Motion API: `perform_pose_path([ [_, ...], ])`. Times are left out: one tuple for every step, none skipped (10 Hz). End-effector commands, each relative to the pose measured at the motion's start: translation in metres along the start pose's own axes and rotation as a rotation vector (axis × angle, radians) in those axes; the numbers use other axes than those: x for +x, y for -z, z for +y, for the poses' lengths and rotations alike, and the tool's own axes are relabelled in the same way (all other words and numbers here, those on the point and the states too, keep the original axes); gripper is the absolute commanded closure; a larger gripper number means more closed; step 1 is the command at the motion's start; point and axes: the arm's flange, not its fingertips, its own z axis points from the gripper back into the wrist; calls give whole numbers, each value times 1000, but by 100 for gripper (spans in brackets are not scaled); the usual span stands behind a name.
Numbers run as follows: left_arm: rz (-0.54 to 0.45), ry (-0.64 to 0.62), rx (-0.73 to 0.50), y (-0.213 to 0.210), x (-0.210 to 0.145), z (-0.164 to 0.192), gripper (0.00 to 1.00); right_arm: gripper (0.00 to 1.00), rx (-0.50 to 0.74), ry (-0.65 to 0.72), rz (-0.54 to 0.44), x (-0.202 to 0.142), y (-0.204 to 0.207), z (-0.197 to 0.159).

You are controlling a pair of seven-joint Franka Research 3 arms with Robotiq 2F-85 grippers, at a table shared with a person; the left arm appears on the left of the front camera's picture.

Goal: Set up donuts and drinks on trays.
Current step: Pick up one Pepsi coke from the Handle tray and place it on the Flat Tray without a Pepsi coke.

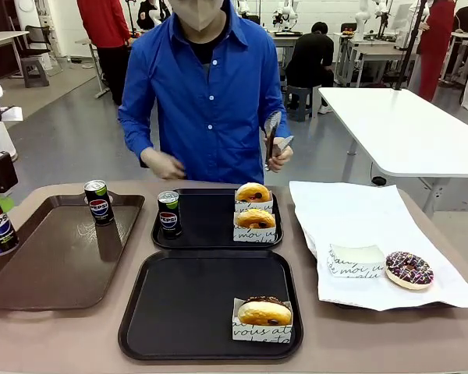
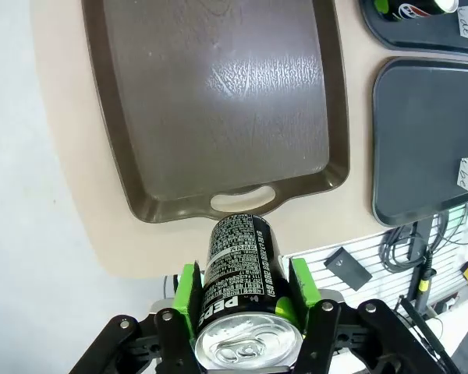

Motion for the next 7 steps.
perform_pose_path([
  [-16, -1, -3, -9, 2, 0, 100, 0, 20, -15, -9, 1, 0, 1],
  [0, 0, 0, 0, 0, 0, 43, 0, 20, -15, -9, 1, 0, 1],
  [4, 73, 29, -3, 6, -25, 43, 0, 20, -15, -9, 1, 0, 1],
  [9, 146, 46, -7, 12, -56, 43, 0, 20, -15, -9, 1, 0, 1],
  [-3, 218, 70, -13, 18, -92, 43, 0, 20, -15, -9, 1, 0, 1],
  [-9, 293, 109, -19, 25, -133, 43, 0, 20, -15, -9, 1, 0, 1],
  [-1, 369, 151, -22, 27, -165, 43, 0, 20, -15, -9, 1, 0, 1],
])
